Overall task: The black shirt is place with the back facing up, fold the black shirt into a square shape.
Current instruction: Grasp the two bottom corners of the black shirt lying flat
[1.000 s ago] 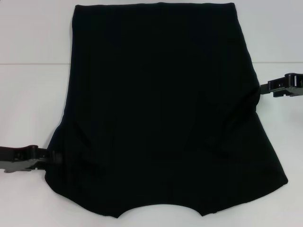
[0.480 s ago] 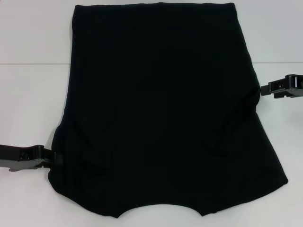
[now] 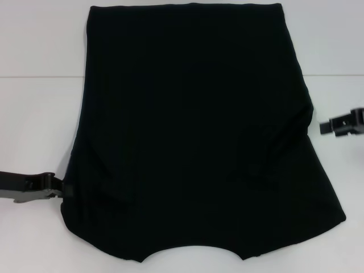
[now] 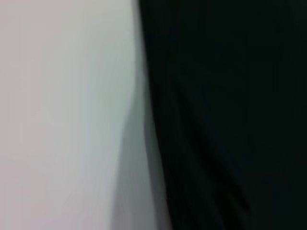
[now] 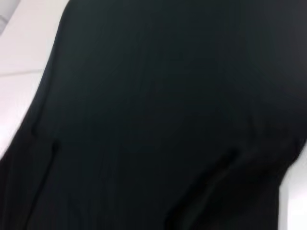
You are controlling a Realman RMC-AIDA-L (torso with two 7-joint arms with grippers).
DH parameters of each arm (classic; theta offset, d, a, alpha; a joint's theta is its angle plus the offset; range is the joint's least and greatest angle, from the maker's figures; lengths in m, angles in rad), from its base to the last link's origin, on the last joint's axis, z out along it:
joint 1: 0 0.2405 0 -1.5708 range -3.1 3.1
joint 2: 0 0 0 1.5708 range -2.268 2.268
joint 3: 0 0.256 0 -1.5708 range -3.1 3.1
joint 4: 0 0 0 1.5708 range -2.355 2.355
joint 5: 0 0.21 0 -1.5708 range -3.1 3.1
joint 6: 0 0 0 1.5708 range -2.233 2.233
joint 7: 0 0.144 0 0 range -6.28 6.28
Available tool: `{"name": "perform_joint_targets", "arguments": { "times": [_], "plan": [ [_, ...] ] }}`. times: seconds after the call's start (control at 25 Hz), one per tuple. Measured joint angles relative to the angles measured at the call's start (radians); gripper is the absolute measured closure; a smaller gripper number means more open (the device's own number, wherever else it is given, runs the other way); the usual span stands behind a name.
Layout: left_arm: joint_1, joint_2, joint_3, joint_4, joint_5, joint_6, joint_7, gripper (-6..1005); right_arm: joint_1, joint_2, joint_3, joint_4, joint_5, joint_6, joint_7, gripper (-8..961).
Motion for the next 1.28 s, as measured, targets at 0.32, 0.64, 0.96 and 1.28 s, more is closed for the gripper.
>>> {"name": "perform_joint_targets", "arguments": {
  "times": [0.32,0.64,0.96,1.28],
  "plan": [
    [-0.007,0.024,-0.035,-0.001,-0.075,0.087,0.035,957,-0.052,-0.015,0.000,-0.035,-0.131,-0.134,-0.007,445],
    [-0.029,0.032,-0.032,-0.029,-0.075,0.050,0.028,958,-0.072,0.015,-0.002,-0.030,-0.157,-0.140,-0.082,445],
    [-0.029,0.033,-0.036,-0.030,-0.075,0.035,0.027,958,-0.071,0.060,-0.016,-0.028,-0.215,-0.085,-0.122,446],
    [-0.025,0.033,-0.035,-0.039,-0.075,0.018,0.027,956,-0.072,0.086,-0.030,-0.023,-0.218,-0.055,-0.126,446]
  ]
}}
